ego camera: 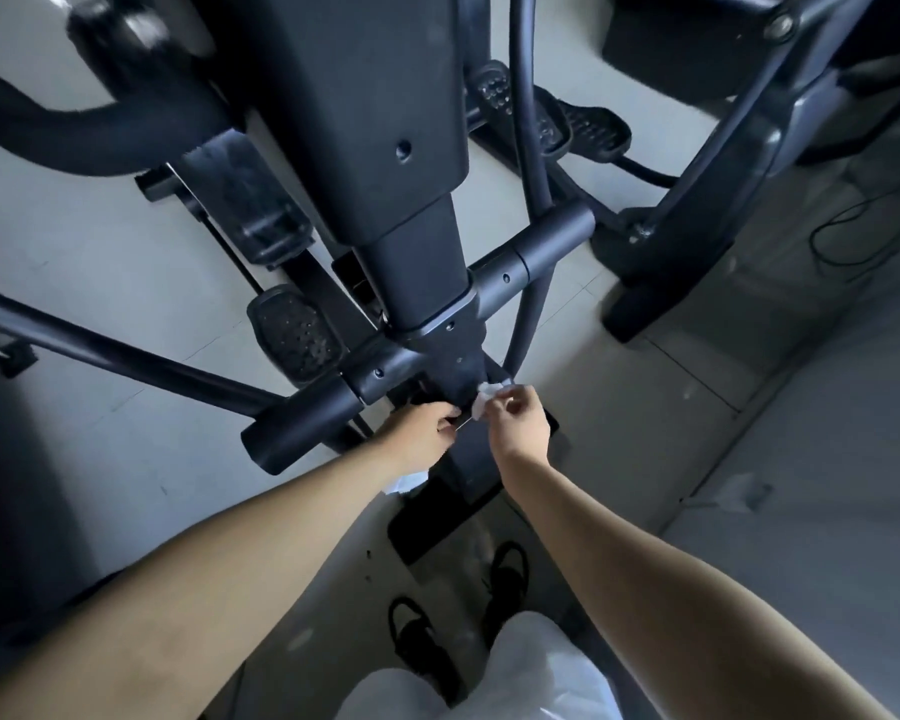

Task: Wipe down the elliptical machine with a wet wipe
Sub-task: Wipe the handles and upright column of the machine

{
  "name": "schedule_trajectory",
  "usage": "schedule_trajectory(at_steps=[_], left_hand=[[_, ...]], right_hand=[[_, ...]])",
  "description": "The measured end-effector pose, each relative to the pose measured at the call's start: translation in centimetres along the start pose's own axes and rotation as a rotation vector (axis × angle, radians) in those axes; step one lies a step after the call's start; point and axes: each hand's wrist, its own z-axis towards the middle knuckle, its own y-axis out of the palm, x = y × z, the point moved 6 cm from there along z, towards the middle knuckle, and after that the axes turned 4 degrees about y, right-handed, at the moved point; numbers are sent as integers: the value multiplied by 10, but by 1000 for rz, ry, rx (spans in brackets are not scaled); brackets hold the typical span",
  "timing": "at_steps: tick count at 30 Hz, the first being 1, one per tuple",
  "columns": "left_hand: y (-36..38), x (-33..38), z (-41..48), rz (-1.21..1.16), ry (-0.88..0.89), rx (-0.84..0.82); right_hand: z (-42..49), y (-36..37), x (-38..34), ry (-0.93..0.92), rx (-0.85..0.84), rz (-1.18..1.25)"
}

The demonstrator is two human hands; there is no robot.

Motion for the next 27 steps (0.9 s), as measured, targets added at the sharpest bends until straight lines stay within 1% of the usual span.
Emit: schedule_trajectory(at_steps=[4,7,9,12,14,15,17,19,21,25,27], left_hand=[[-17,51,0,-116,166,59],[-42,97,5,-100,234,141],[-59,125,13,-84,297,220],[-85,157,27,-51,323,364],[-101,177,41,16,329,467],[-109,184,46,51,301,518],[-119,189,58,85,178,599],[-121,188,68,113,17,602],[-122,188,74,168,-94,559],[-134,192,85,170,-148,539],[-138,190,91,190,-180,519]], right_hand=[[-6,-29,-43,-111,-31,92],[-8,-55,-76,-206,-47,147],[-2,-70,-96,-282,-76,142],[18,-85,-122,-380,-159,88],[39,-95,-140,-426,-176,48],[50,-101,-151,-466,-168,18],[75,-112,-173,-550,-136,-70],[100,-118,-190,-574,-126,-188],[117,-115,-203,-574,-167,-297],[117,-101,-229,-648,-307,-406],[107,-90,-236,-761,-380,-468]])
